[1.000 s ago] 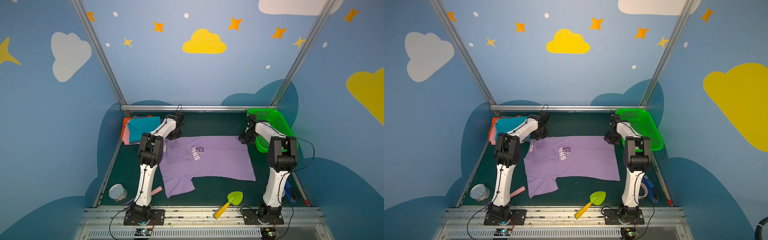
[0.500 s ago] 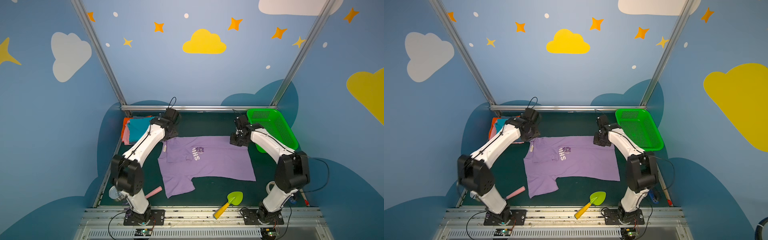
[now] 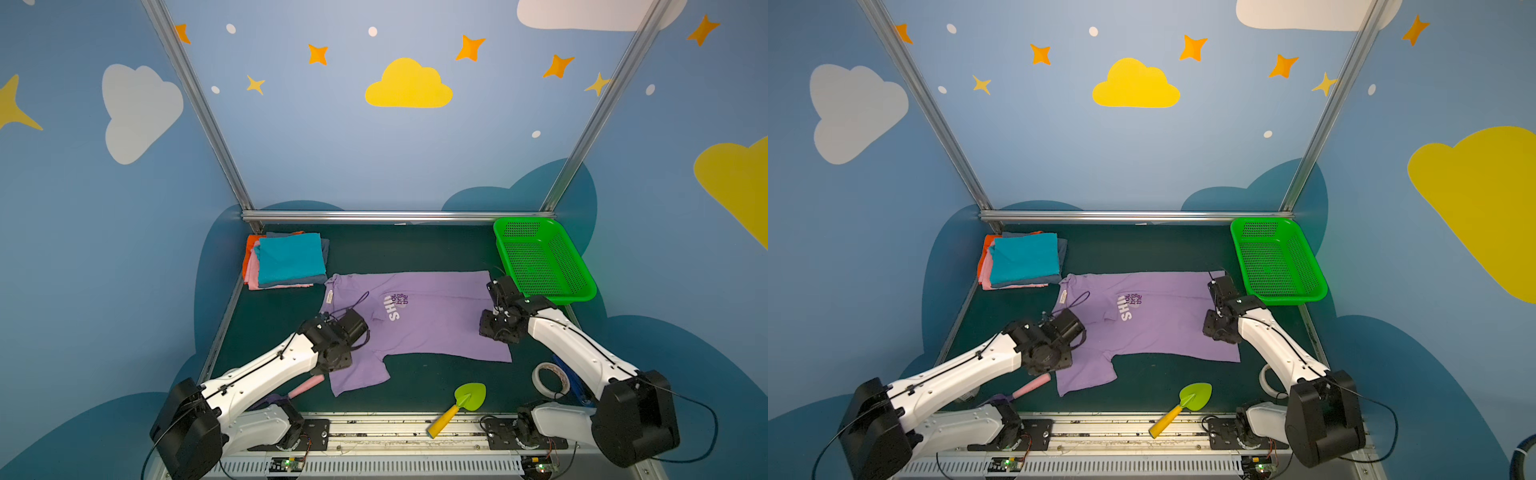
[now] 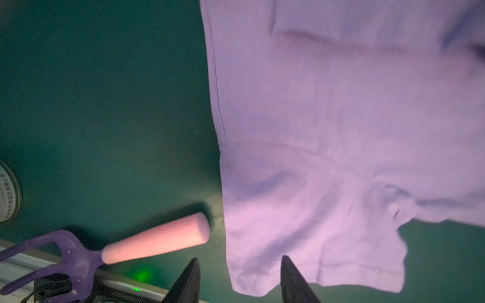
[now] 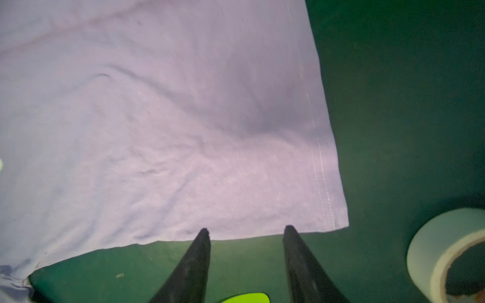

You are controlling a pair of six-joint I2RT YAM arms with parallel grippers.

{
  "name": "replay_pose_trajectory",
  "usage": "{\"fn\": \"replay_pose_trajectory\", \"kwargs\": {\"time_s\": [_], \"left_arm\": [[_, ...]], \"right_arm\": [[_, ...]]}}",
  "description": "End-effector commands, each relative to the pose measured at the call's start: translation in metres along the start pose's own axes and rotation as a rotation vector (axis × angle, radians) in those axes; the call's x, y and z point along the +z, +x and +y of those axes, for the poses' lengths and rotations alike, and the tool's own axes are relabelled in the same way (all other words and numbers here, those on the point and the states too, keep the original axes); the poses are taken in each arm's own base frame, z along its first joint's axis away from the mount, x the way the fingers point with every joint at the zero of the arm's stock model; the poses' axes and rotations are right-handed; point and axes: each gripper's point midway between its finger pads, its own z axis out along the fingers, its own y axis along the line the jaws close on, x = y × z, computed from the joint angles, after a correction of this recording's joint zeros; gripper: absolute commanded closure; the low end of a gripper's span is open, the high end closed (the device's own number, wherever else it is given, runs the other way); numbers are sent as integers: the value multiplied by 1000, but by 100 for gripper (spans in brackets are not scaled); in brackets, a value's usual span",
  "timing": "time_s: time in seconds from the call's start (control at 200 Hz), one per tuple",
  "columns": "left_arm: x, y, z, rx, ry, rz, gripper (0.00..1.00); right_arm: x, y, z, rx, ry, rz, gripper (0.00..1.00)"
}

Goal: Fold and stack the t-shirts

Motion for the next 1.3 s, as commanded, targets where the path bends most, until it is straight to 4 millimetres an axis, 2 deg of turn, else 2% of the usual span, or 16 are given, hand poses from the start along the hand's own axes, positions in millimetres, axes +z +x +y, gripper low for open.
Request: {"fn": "replay_pose_trajectory", "kwargs": {"time_s": [0.0,0.1,0.285,0.436,0.511,0.546,0.561,0.601,0.666,0.726,0.921,1.056,1.292], "left_arm": [[6,21,-7,-55,19,43,46],[13,38,-16,-12,13,63,46],[36,63,-24,50,-16,99,36],[54,74,-24,59,-54,136,36],[59,76,-19,64,-85,142,43],[61,76,-17,62,-97,141,54],[61,75,-17,60,-101,139,58],[62,75,-16,55,-114,136,72],[60,70,-16,60,-131,131,88],[54,62,-17,74,-144,118,95],[26,30,-25,87,-106,101,96],[9,9,-21,44,-58,93,96],[-14,-23,-19,-19,20,51,95]], "right_arm": [[11,28,-8,62,-24,92,48],[23,40,-8,103,-69,149,48],[31,38,-13,125,-64,175,47],[34,36,-20,152,-59,187,43],[35,35,-24,167,-51,189,41],[35,34,-26,176,-50,187,40],[39,42,-30,181,-40,208,40],[40,44,-33,196,-37,217,39],[41,46,-38,224,-34,223,38],[42,45,-40,251,-37,223,37],[47,46,-40,352,-91,232,35],[46,40,-38,383,-113,199,37],[49,28,-25,402,-182,195,59]]}}
